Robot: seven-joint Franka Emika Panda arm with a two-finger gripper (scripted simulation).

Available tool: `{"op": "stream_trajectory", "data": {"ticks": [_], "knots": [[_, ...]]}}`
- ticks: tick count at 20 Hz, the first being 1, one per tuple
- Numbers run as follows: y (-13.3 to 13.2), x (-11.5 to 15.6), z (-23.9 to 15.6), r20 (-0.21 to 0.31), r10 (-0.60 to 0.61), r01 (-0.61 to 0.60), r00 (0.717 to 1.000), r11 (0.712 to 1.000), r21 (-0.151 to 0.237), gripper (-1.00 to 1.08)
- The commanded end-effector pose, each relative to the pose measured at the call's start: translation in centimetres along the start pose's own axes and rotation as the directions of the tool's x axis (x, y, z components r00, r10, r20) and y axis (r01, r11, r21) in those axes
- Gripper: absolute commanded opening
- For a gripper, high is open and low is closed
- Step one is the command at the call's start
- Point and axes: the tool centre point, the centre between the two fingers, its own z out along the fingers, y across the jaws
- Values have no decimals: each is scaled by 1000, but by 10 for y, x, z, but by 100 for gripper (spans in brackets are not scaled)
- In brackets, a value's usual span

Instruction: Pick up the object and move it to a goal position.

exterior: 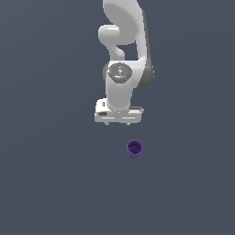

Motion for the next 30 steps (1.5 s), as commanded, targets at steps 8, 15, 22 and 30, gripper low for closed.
{"op": "stream_trajectory", "data": {"ticks": [8,15,22,30], "knots": [[-14,1,2,6,-19,19,1000,1000,11,28],[-16,3,3,-1,10,-10,1000,1000,20,28],[-23,12,9,-22,118,-117,993,992,55,28],[-37,31,20,-44,345,-336,938,932,135,28]]}}
